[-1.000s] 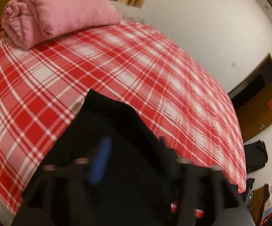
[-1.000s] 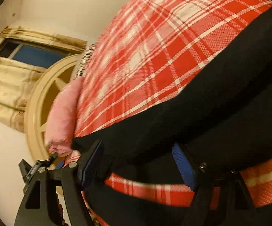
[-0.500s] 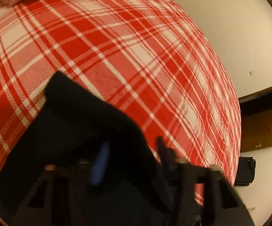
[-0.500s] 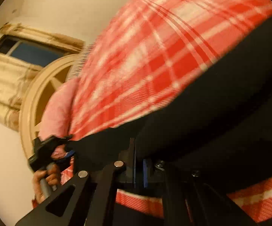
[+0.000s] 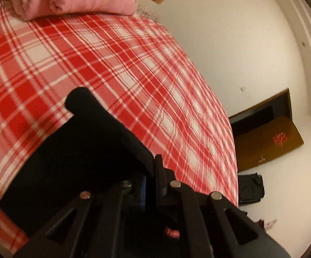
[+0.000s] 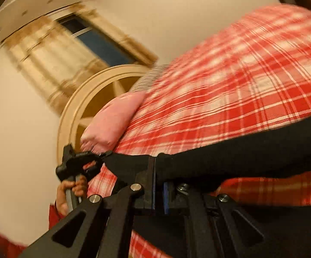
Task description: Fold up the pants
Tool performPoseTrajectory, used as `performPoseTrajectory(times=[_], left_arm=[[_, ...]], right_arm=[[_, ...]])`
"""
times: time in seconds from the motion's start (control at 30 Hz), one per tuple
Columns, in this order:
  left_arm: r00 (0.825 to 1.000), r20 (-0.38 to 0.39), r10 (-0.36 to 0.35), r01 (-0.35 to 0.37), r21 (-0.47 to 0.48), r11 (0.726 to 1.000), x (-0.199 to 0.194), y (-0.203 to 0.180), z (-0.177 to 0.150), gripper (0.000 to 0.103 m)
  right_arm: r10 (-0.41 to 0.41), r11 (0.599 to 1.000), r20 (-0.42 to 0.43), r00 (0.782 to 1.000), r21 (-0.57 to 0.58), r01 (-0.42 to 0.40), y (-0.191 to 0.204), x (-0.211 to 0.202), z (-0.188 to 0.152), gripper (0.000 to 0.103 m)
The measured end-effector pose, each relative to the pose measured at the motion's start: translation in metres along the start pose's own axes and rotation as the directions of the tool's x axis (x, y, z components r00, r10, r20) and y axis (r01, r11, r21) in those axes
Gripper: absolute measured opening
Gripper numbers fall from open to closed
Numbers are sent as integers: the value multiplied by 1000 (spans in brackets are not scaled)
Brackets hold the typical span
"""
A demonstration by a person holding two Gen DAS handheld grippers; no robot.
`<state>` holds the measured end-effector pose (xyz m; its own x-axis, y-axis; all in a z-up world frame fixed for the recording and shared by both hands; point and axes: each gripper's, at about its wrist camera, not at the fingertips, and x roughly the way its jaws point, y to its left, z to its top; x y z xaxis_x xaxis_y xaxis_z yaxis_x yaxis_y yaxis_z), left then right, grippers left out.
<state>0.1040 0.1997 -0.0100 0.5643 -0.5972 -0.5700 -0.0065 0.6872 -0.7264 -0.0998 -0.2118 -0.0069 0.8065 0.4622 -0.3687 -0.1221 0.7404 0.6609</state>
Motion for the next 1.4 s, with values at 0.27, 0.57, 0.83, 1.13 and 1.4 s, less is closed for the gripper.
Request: performPoseTrajectory(times=[0.27,0.57,0.83,1.13,1.4], left_arm=[[995,25,96,-97,49,994,-33,48,-70,5],[974,27,224,-225,101,969,-17,77,-110,7],[929,127,348,-364,134,922,-21,85,-95,15],[883,148,446,-469,256,845,-19,89,-80,35],[795,352,494,-572,161,804,-75,78,-84,68]], right_arm=[[-30,996,-154,988,-89,16,4,-17,-89,5],[-166,978,-187,968,-154,138,-11,-4,-115,5],[-223,973,-311,924,-133,190,-33,26,-130,9],[-170,985,-310,936,-87,150,-32,-21,-110,66],[-85,985,-226,970,-168,47,-2,-28,-69,66]])
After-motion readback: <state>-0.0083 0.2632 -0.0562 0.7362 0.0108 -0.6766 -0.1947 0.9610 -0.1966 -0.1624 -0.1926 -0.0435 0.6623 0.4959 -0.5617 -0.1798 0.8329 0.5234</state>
